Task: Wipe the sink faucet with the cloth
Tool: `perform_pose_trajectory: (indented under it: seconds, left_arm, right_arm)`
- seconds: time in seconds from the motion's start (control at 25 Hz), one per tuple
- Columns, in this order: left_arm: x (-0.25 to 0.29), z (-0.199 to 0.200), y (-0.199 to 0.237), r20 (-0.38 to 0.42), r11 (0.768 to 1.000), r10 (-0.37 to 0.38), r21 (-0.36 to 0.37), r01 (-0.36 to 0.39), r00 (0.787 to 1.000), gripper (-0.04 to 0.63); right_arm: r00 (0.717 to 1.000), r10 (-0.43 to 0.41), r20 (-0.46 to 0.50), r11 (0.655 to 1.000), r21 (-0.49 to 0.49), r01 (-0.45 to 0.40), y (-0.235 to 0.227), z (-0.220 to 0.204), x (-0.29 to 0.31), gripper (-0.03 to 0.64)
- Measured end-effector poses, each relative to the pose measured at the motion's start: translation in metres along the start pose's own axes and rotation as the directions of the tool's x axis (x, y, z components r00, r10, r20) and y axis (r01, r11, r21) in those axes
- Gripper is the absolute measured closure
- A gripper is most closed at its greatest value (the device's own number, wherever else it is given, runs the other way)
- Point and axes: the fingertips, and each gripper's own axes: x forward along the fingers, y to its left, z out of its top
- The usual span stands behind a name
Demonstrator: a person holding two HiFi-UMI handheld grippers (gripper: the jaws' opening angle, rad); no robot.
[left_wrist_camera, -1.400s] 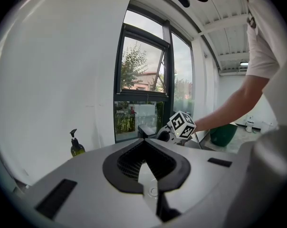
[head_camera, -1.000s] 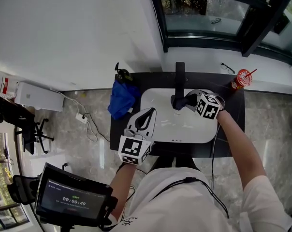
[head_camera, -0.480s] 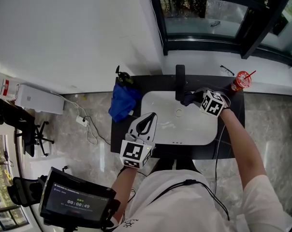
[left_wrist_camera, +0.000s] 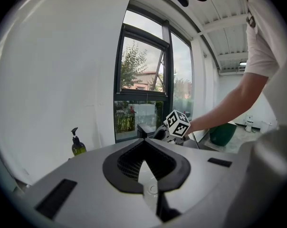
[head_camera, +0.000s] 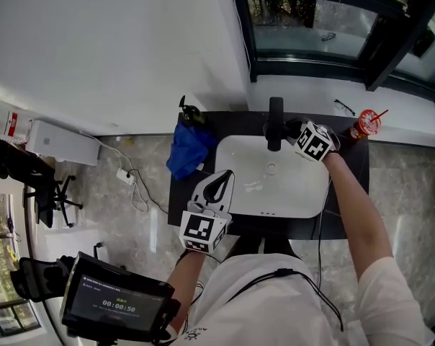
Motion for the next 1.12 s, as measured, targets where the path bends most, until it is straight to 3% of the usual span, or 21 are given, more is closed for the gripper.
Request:
perform_pose_trajectory:
  seconds: [0.28, 0.68, 1.0, 1.12]
  left_arm:
    - [0.000, 0.000, -0.003, 0.004, 1.000, -0.012, -0.004, 0.012, 1.000, 0.601]
    - [0.003, 0.001, -0.008, 0.008, 0.999, -0.037, 0.006, 0.037, 0.999, 0.601]
    - [-0.002, -0.005, -0.006, 0.004, 1.000, -0.029, 0.006, 0.029, 1.000, 0.601]
    - [-0.004, -0.007, -0.002, 0.005, 1.000, -0.018, -0.003, 0.018, 1.000, 0.601]
  right_arm:
    - [0.997, 0.070, 0.042, 0.997, -0.028, -0.069, 0.029, 0.002, -0.010, 0.507]
    - [0.960, 0.279, 0.003, 0.960, -0.003, -0.279, 0.093, -0.017, -0.018, 0.508]
    - [0.967, 0.233, -0.103, 0.972, -0.016, -0.236, 0.071, -0.043, -0.009, 0.508]
    - [0.978, 0.178, -0.111, 0.984, -0.011, -0.180, 0.052, -0.042, -0.004, 0.507]
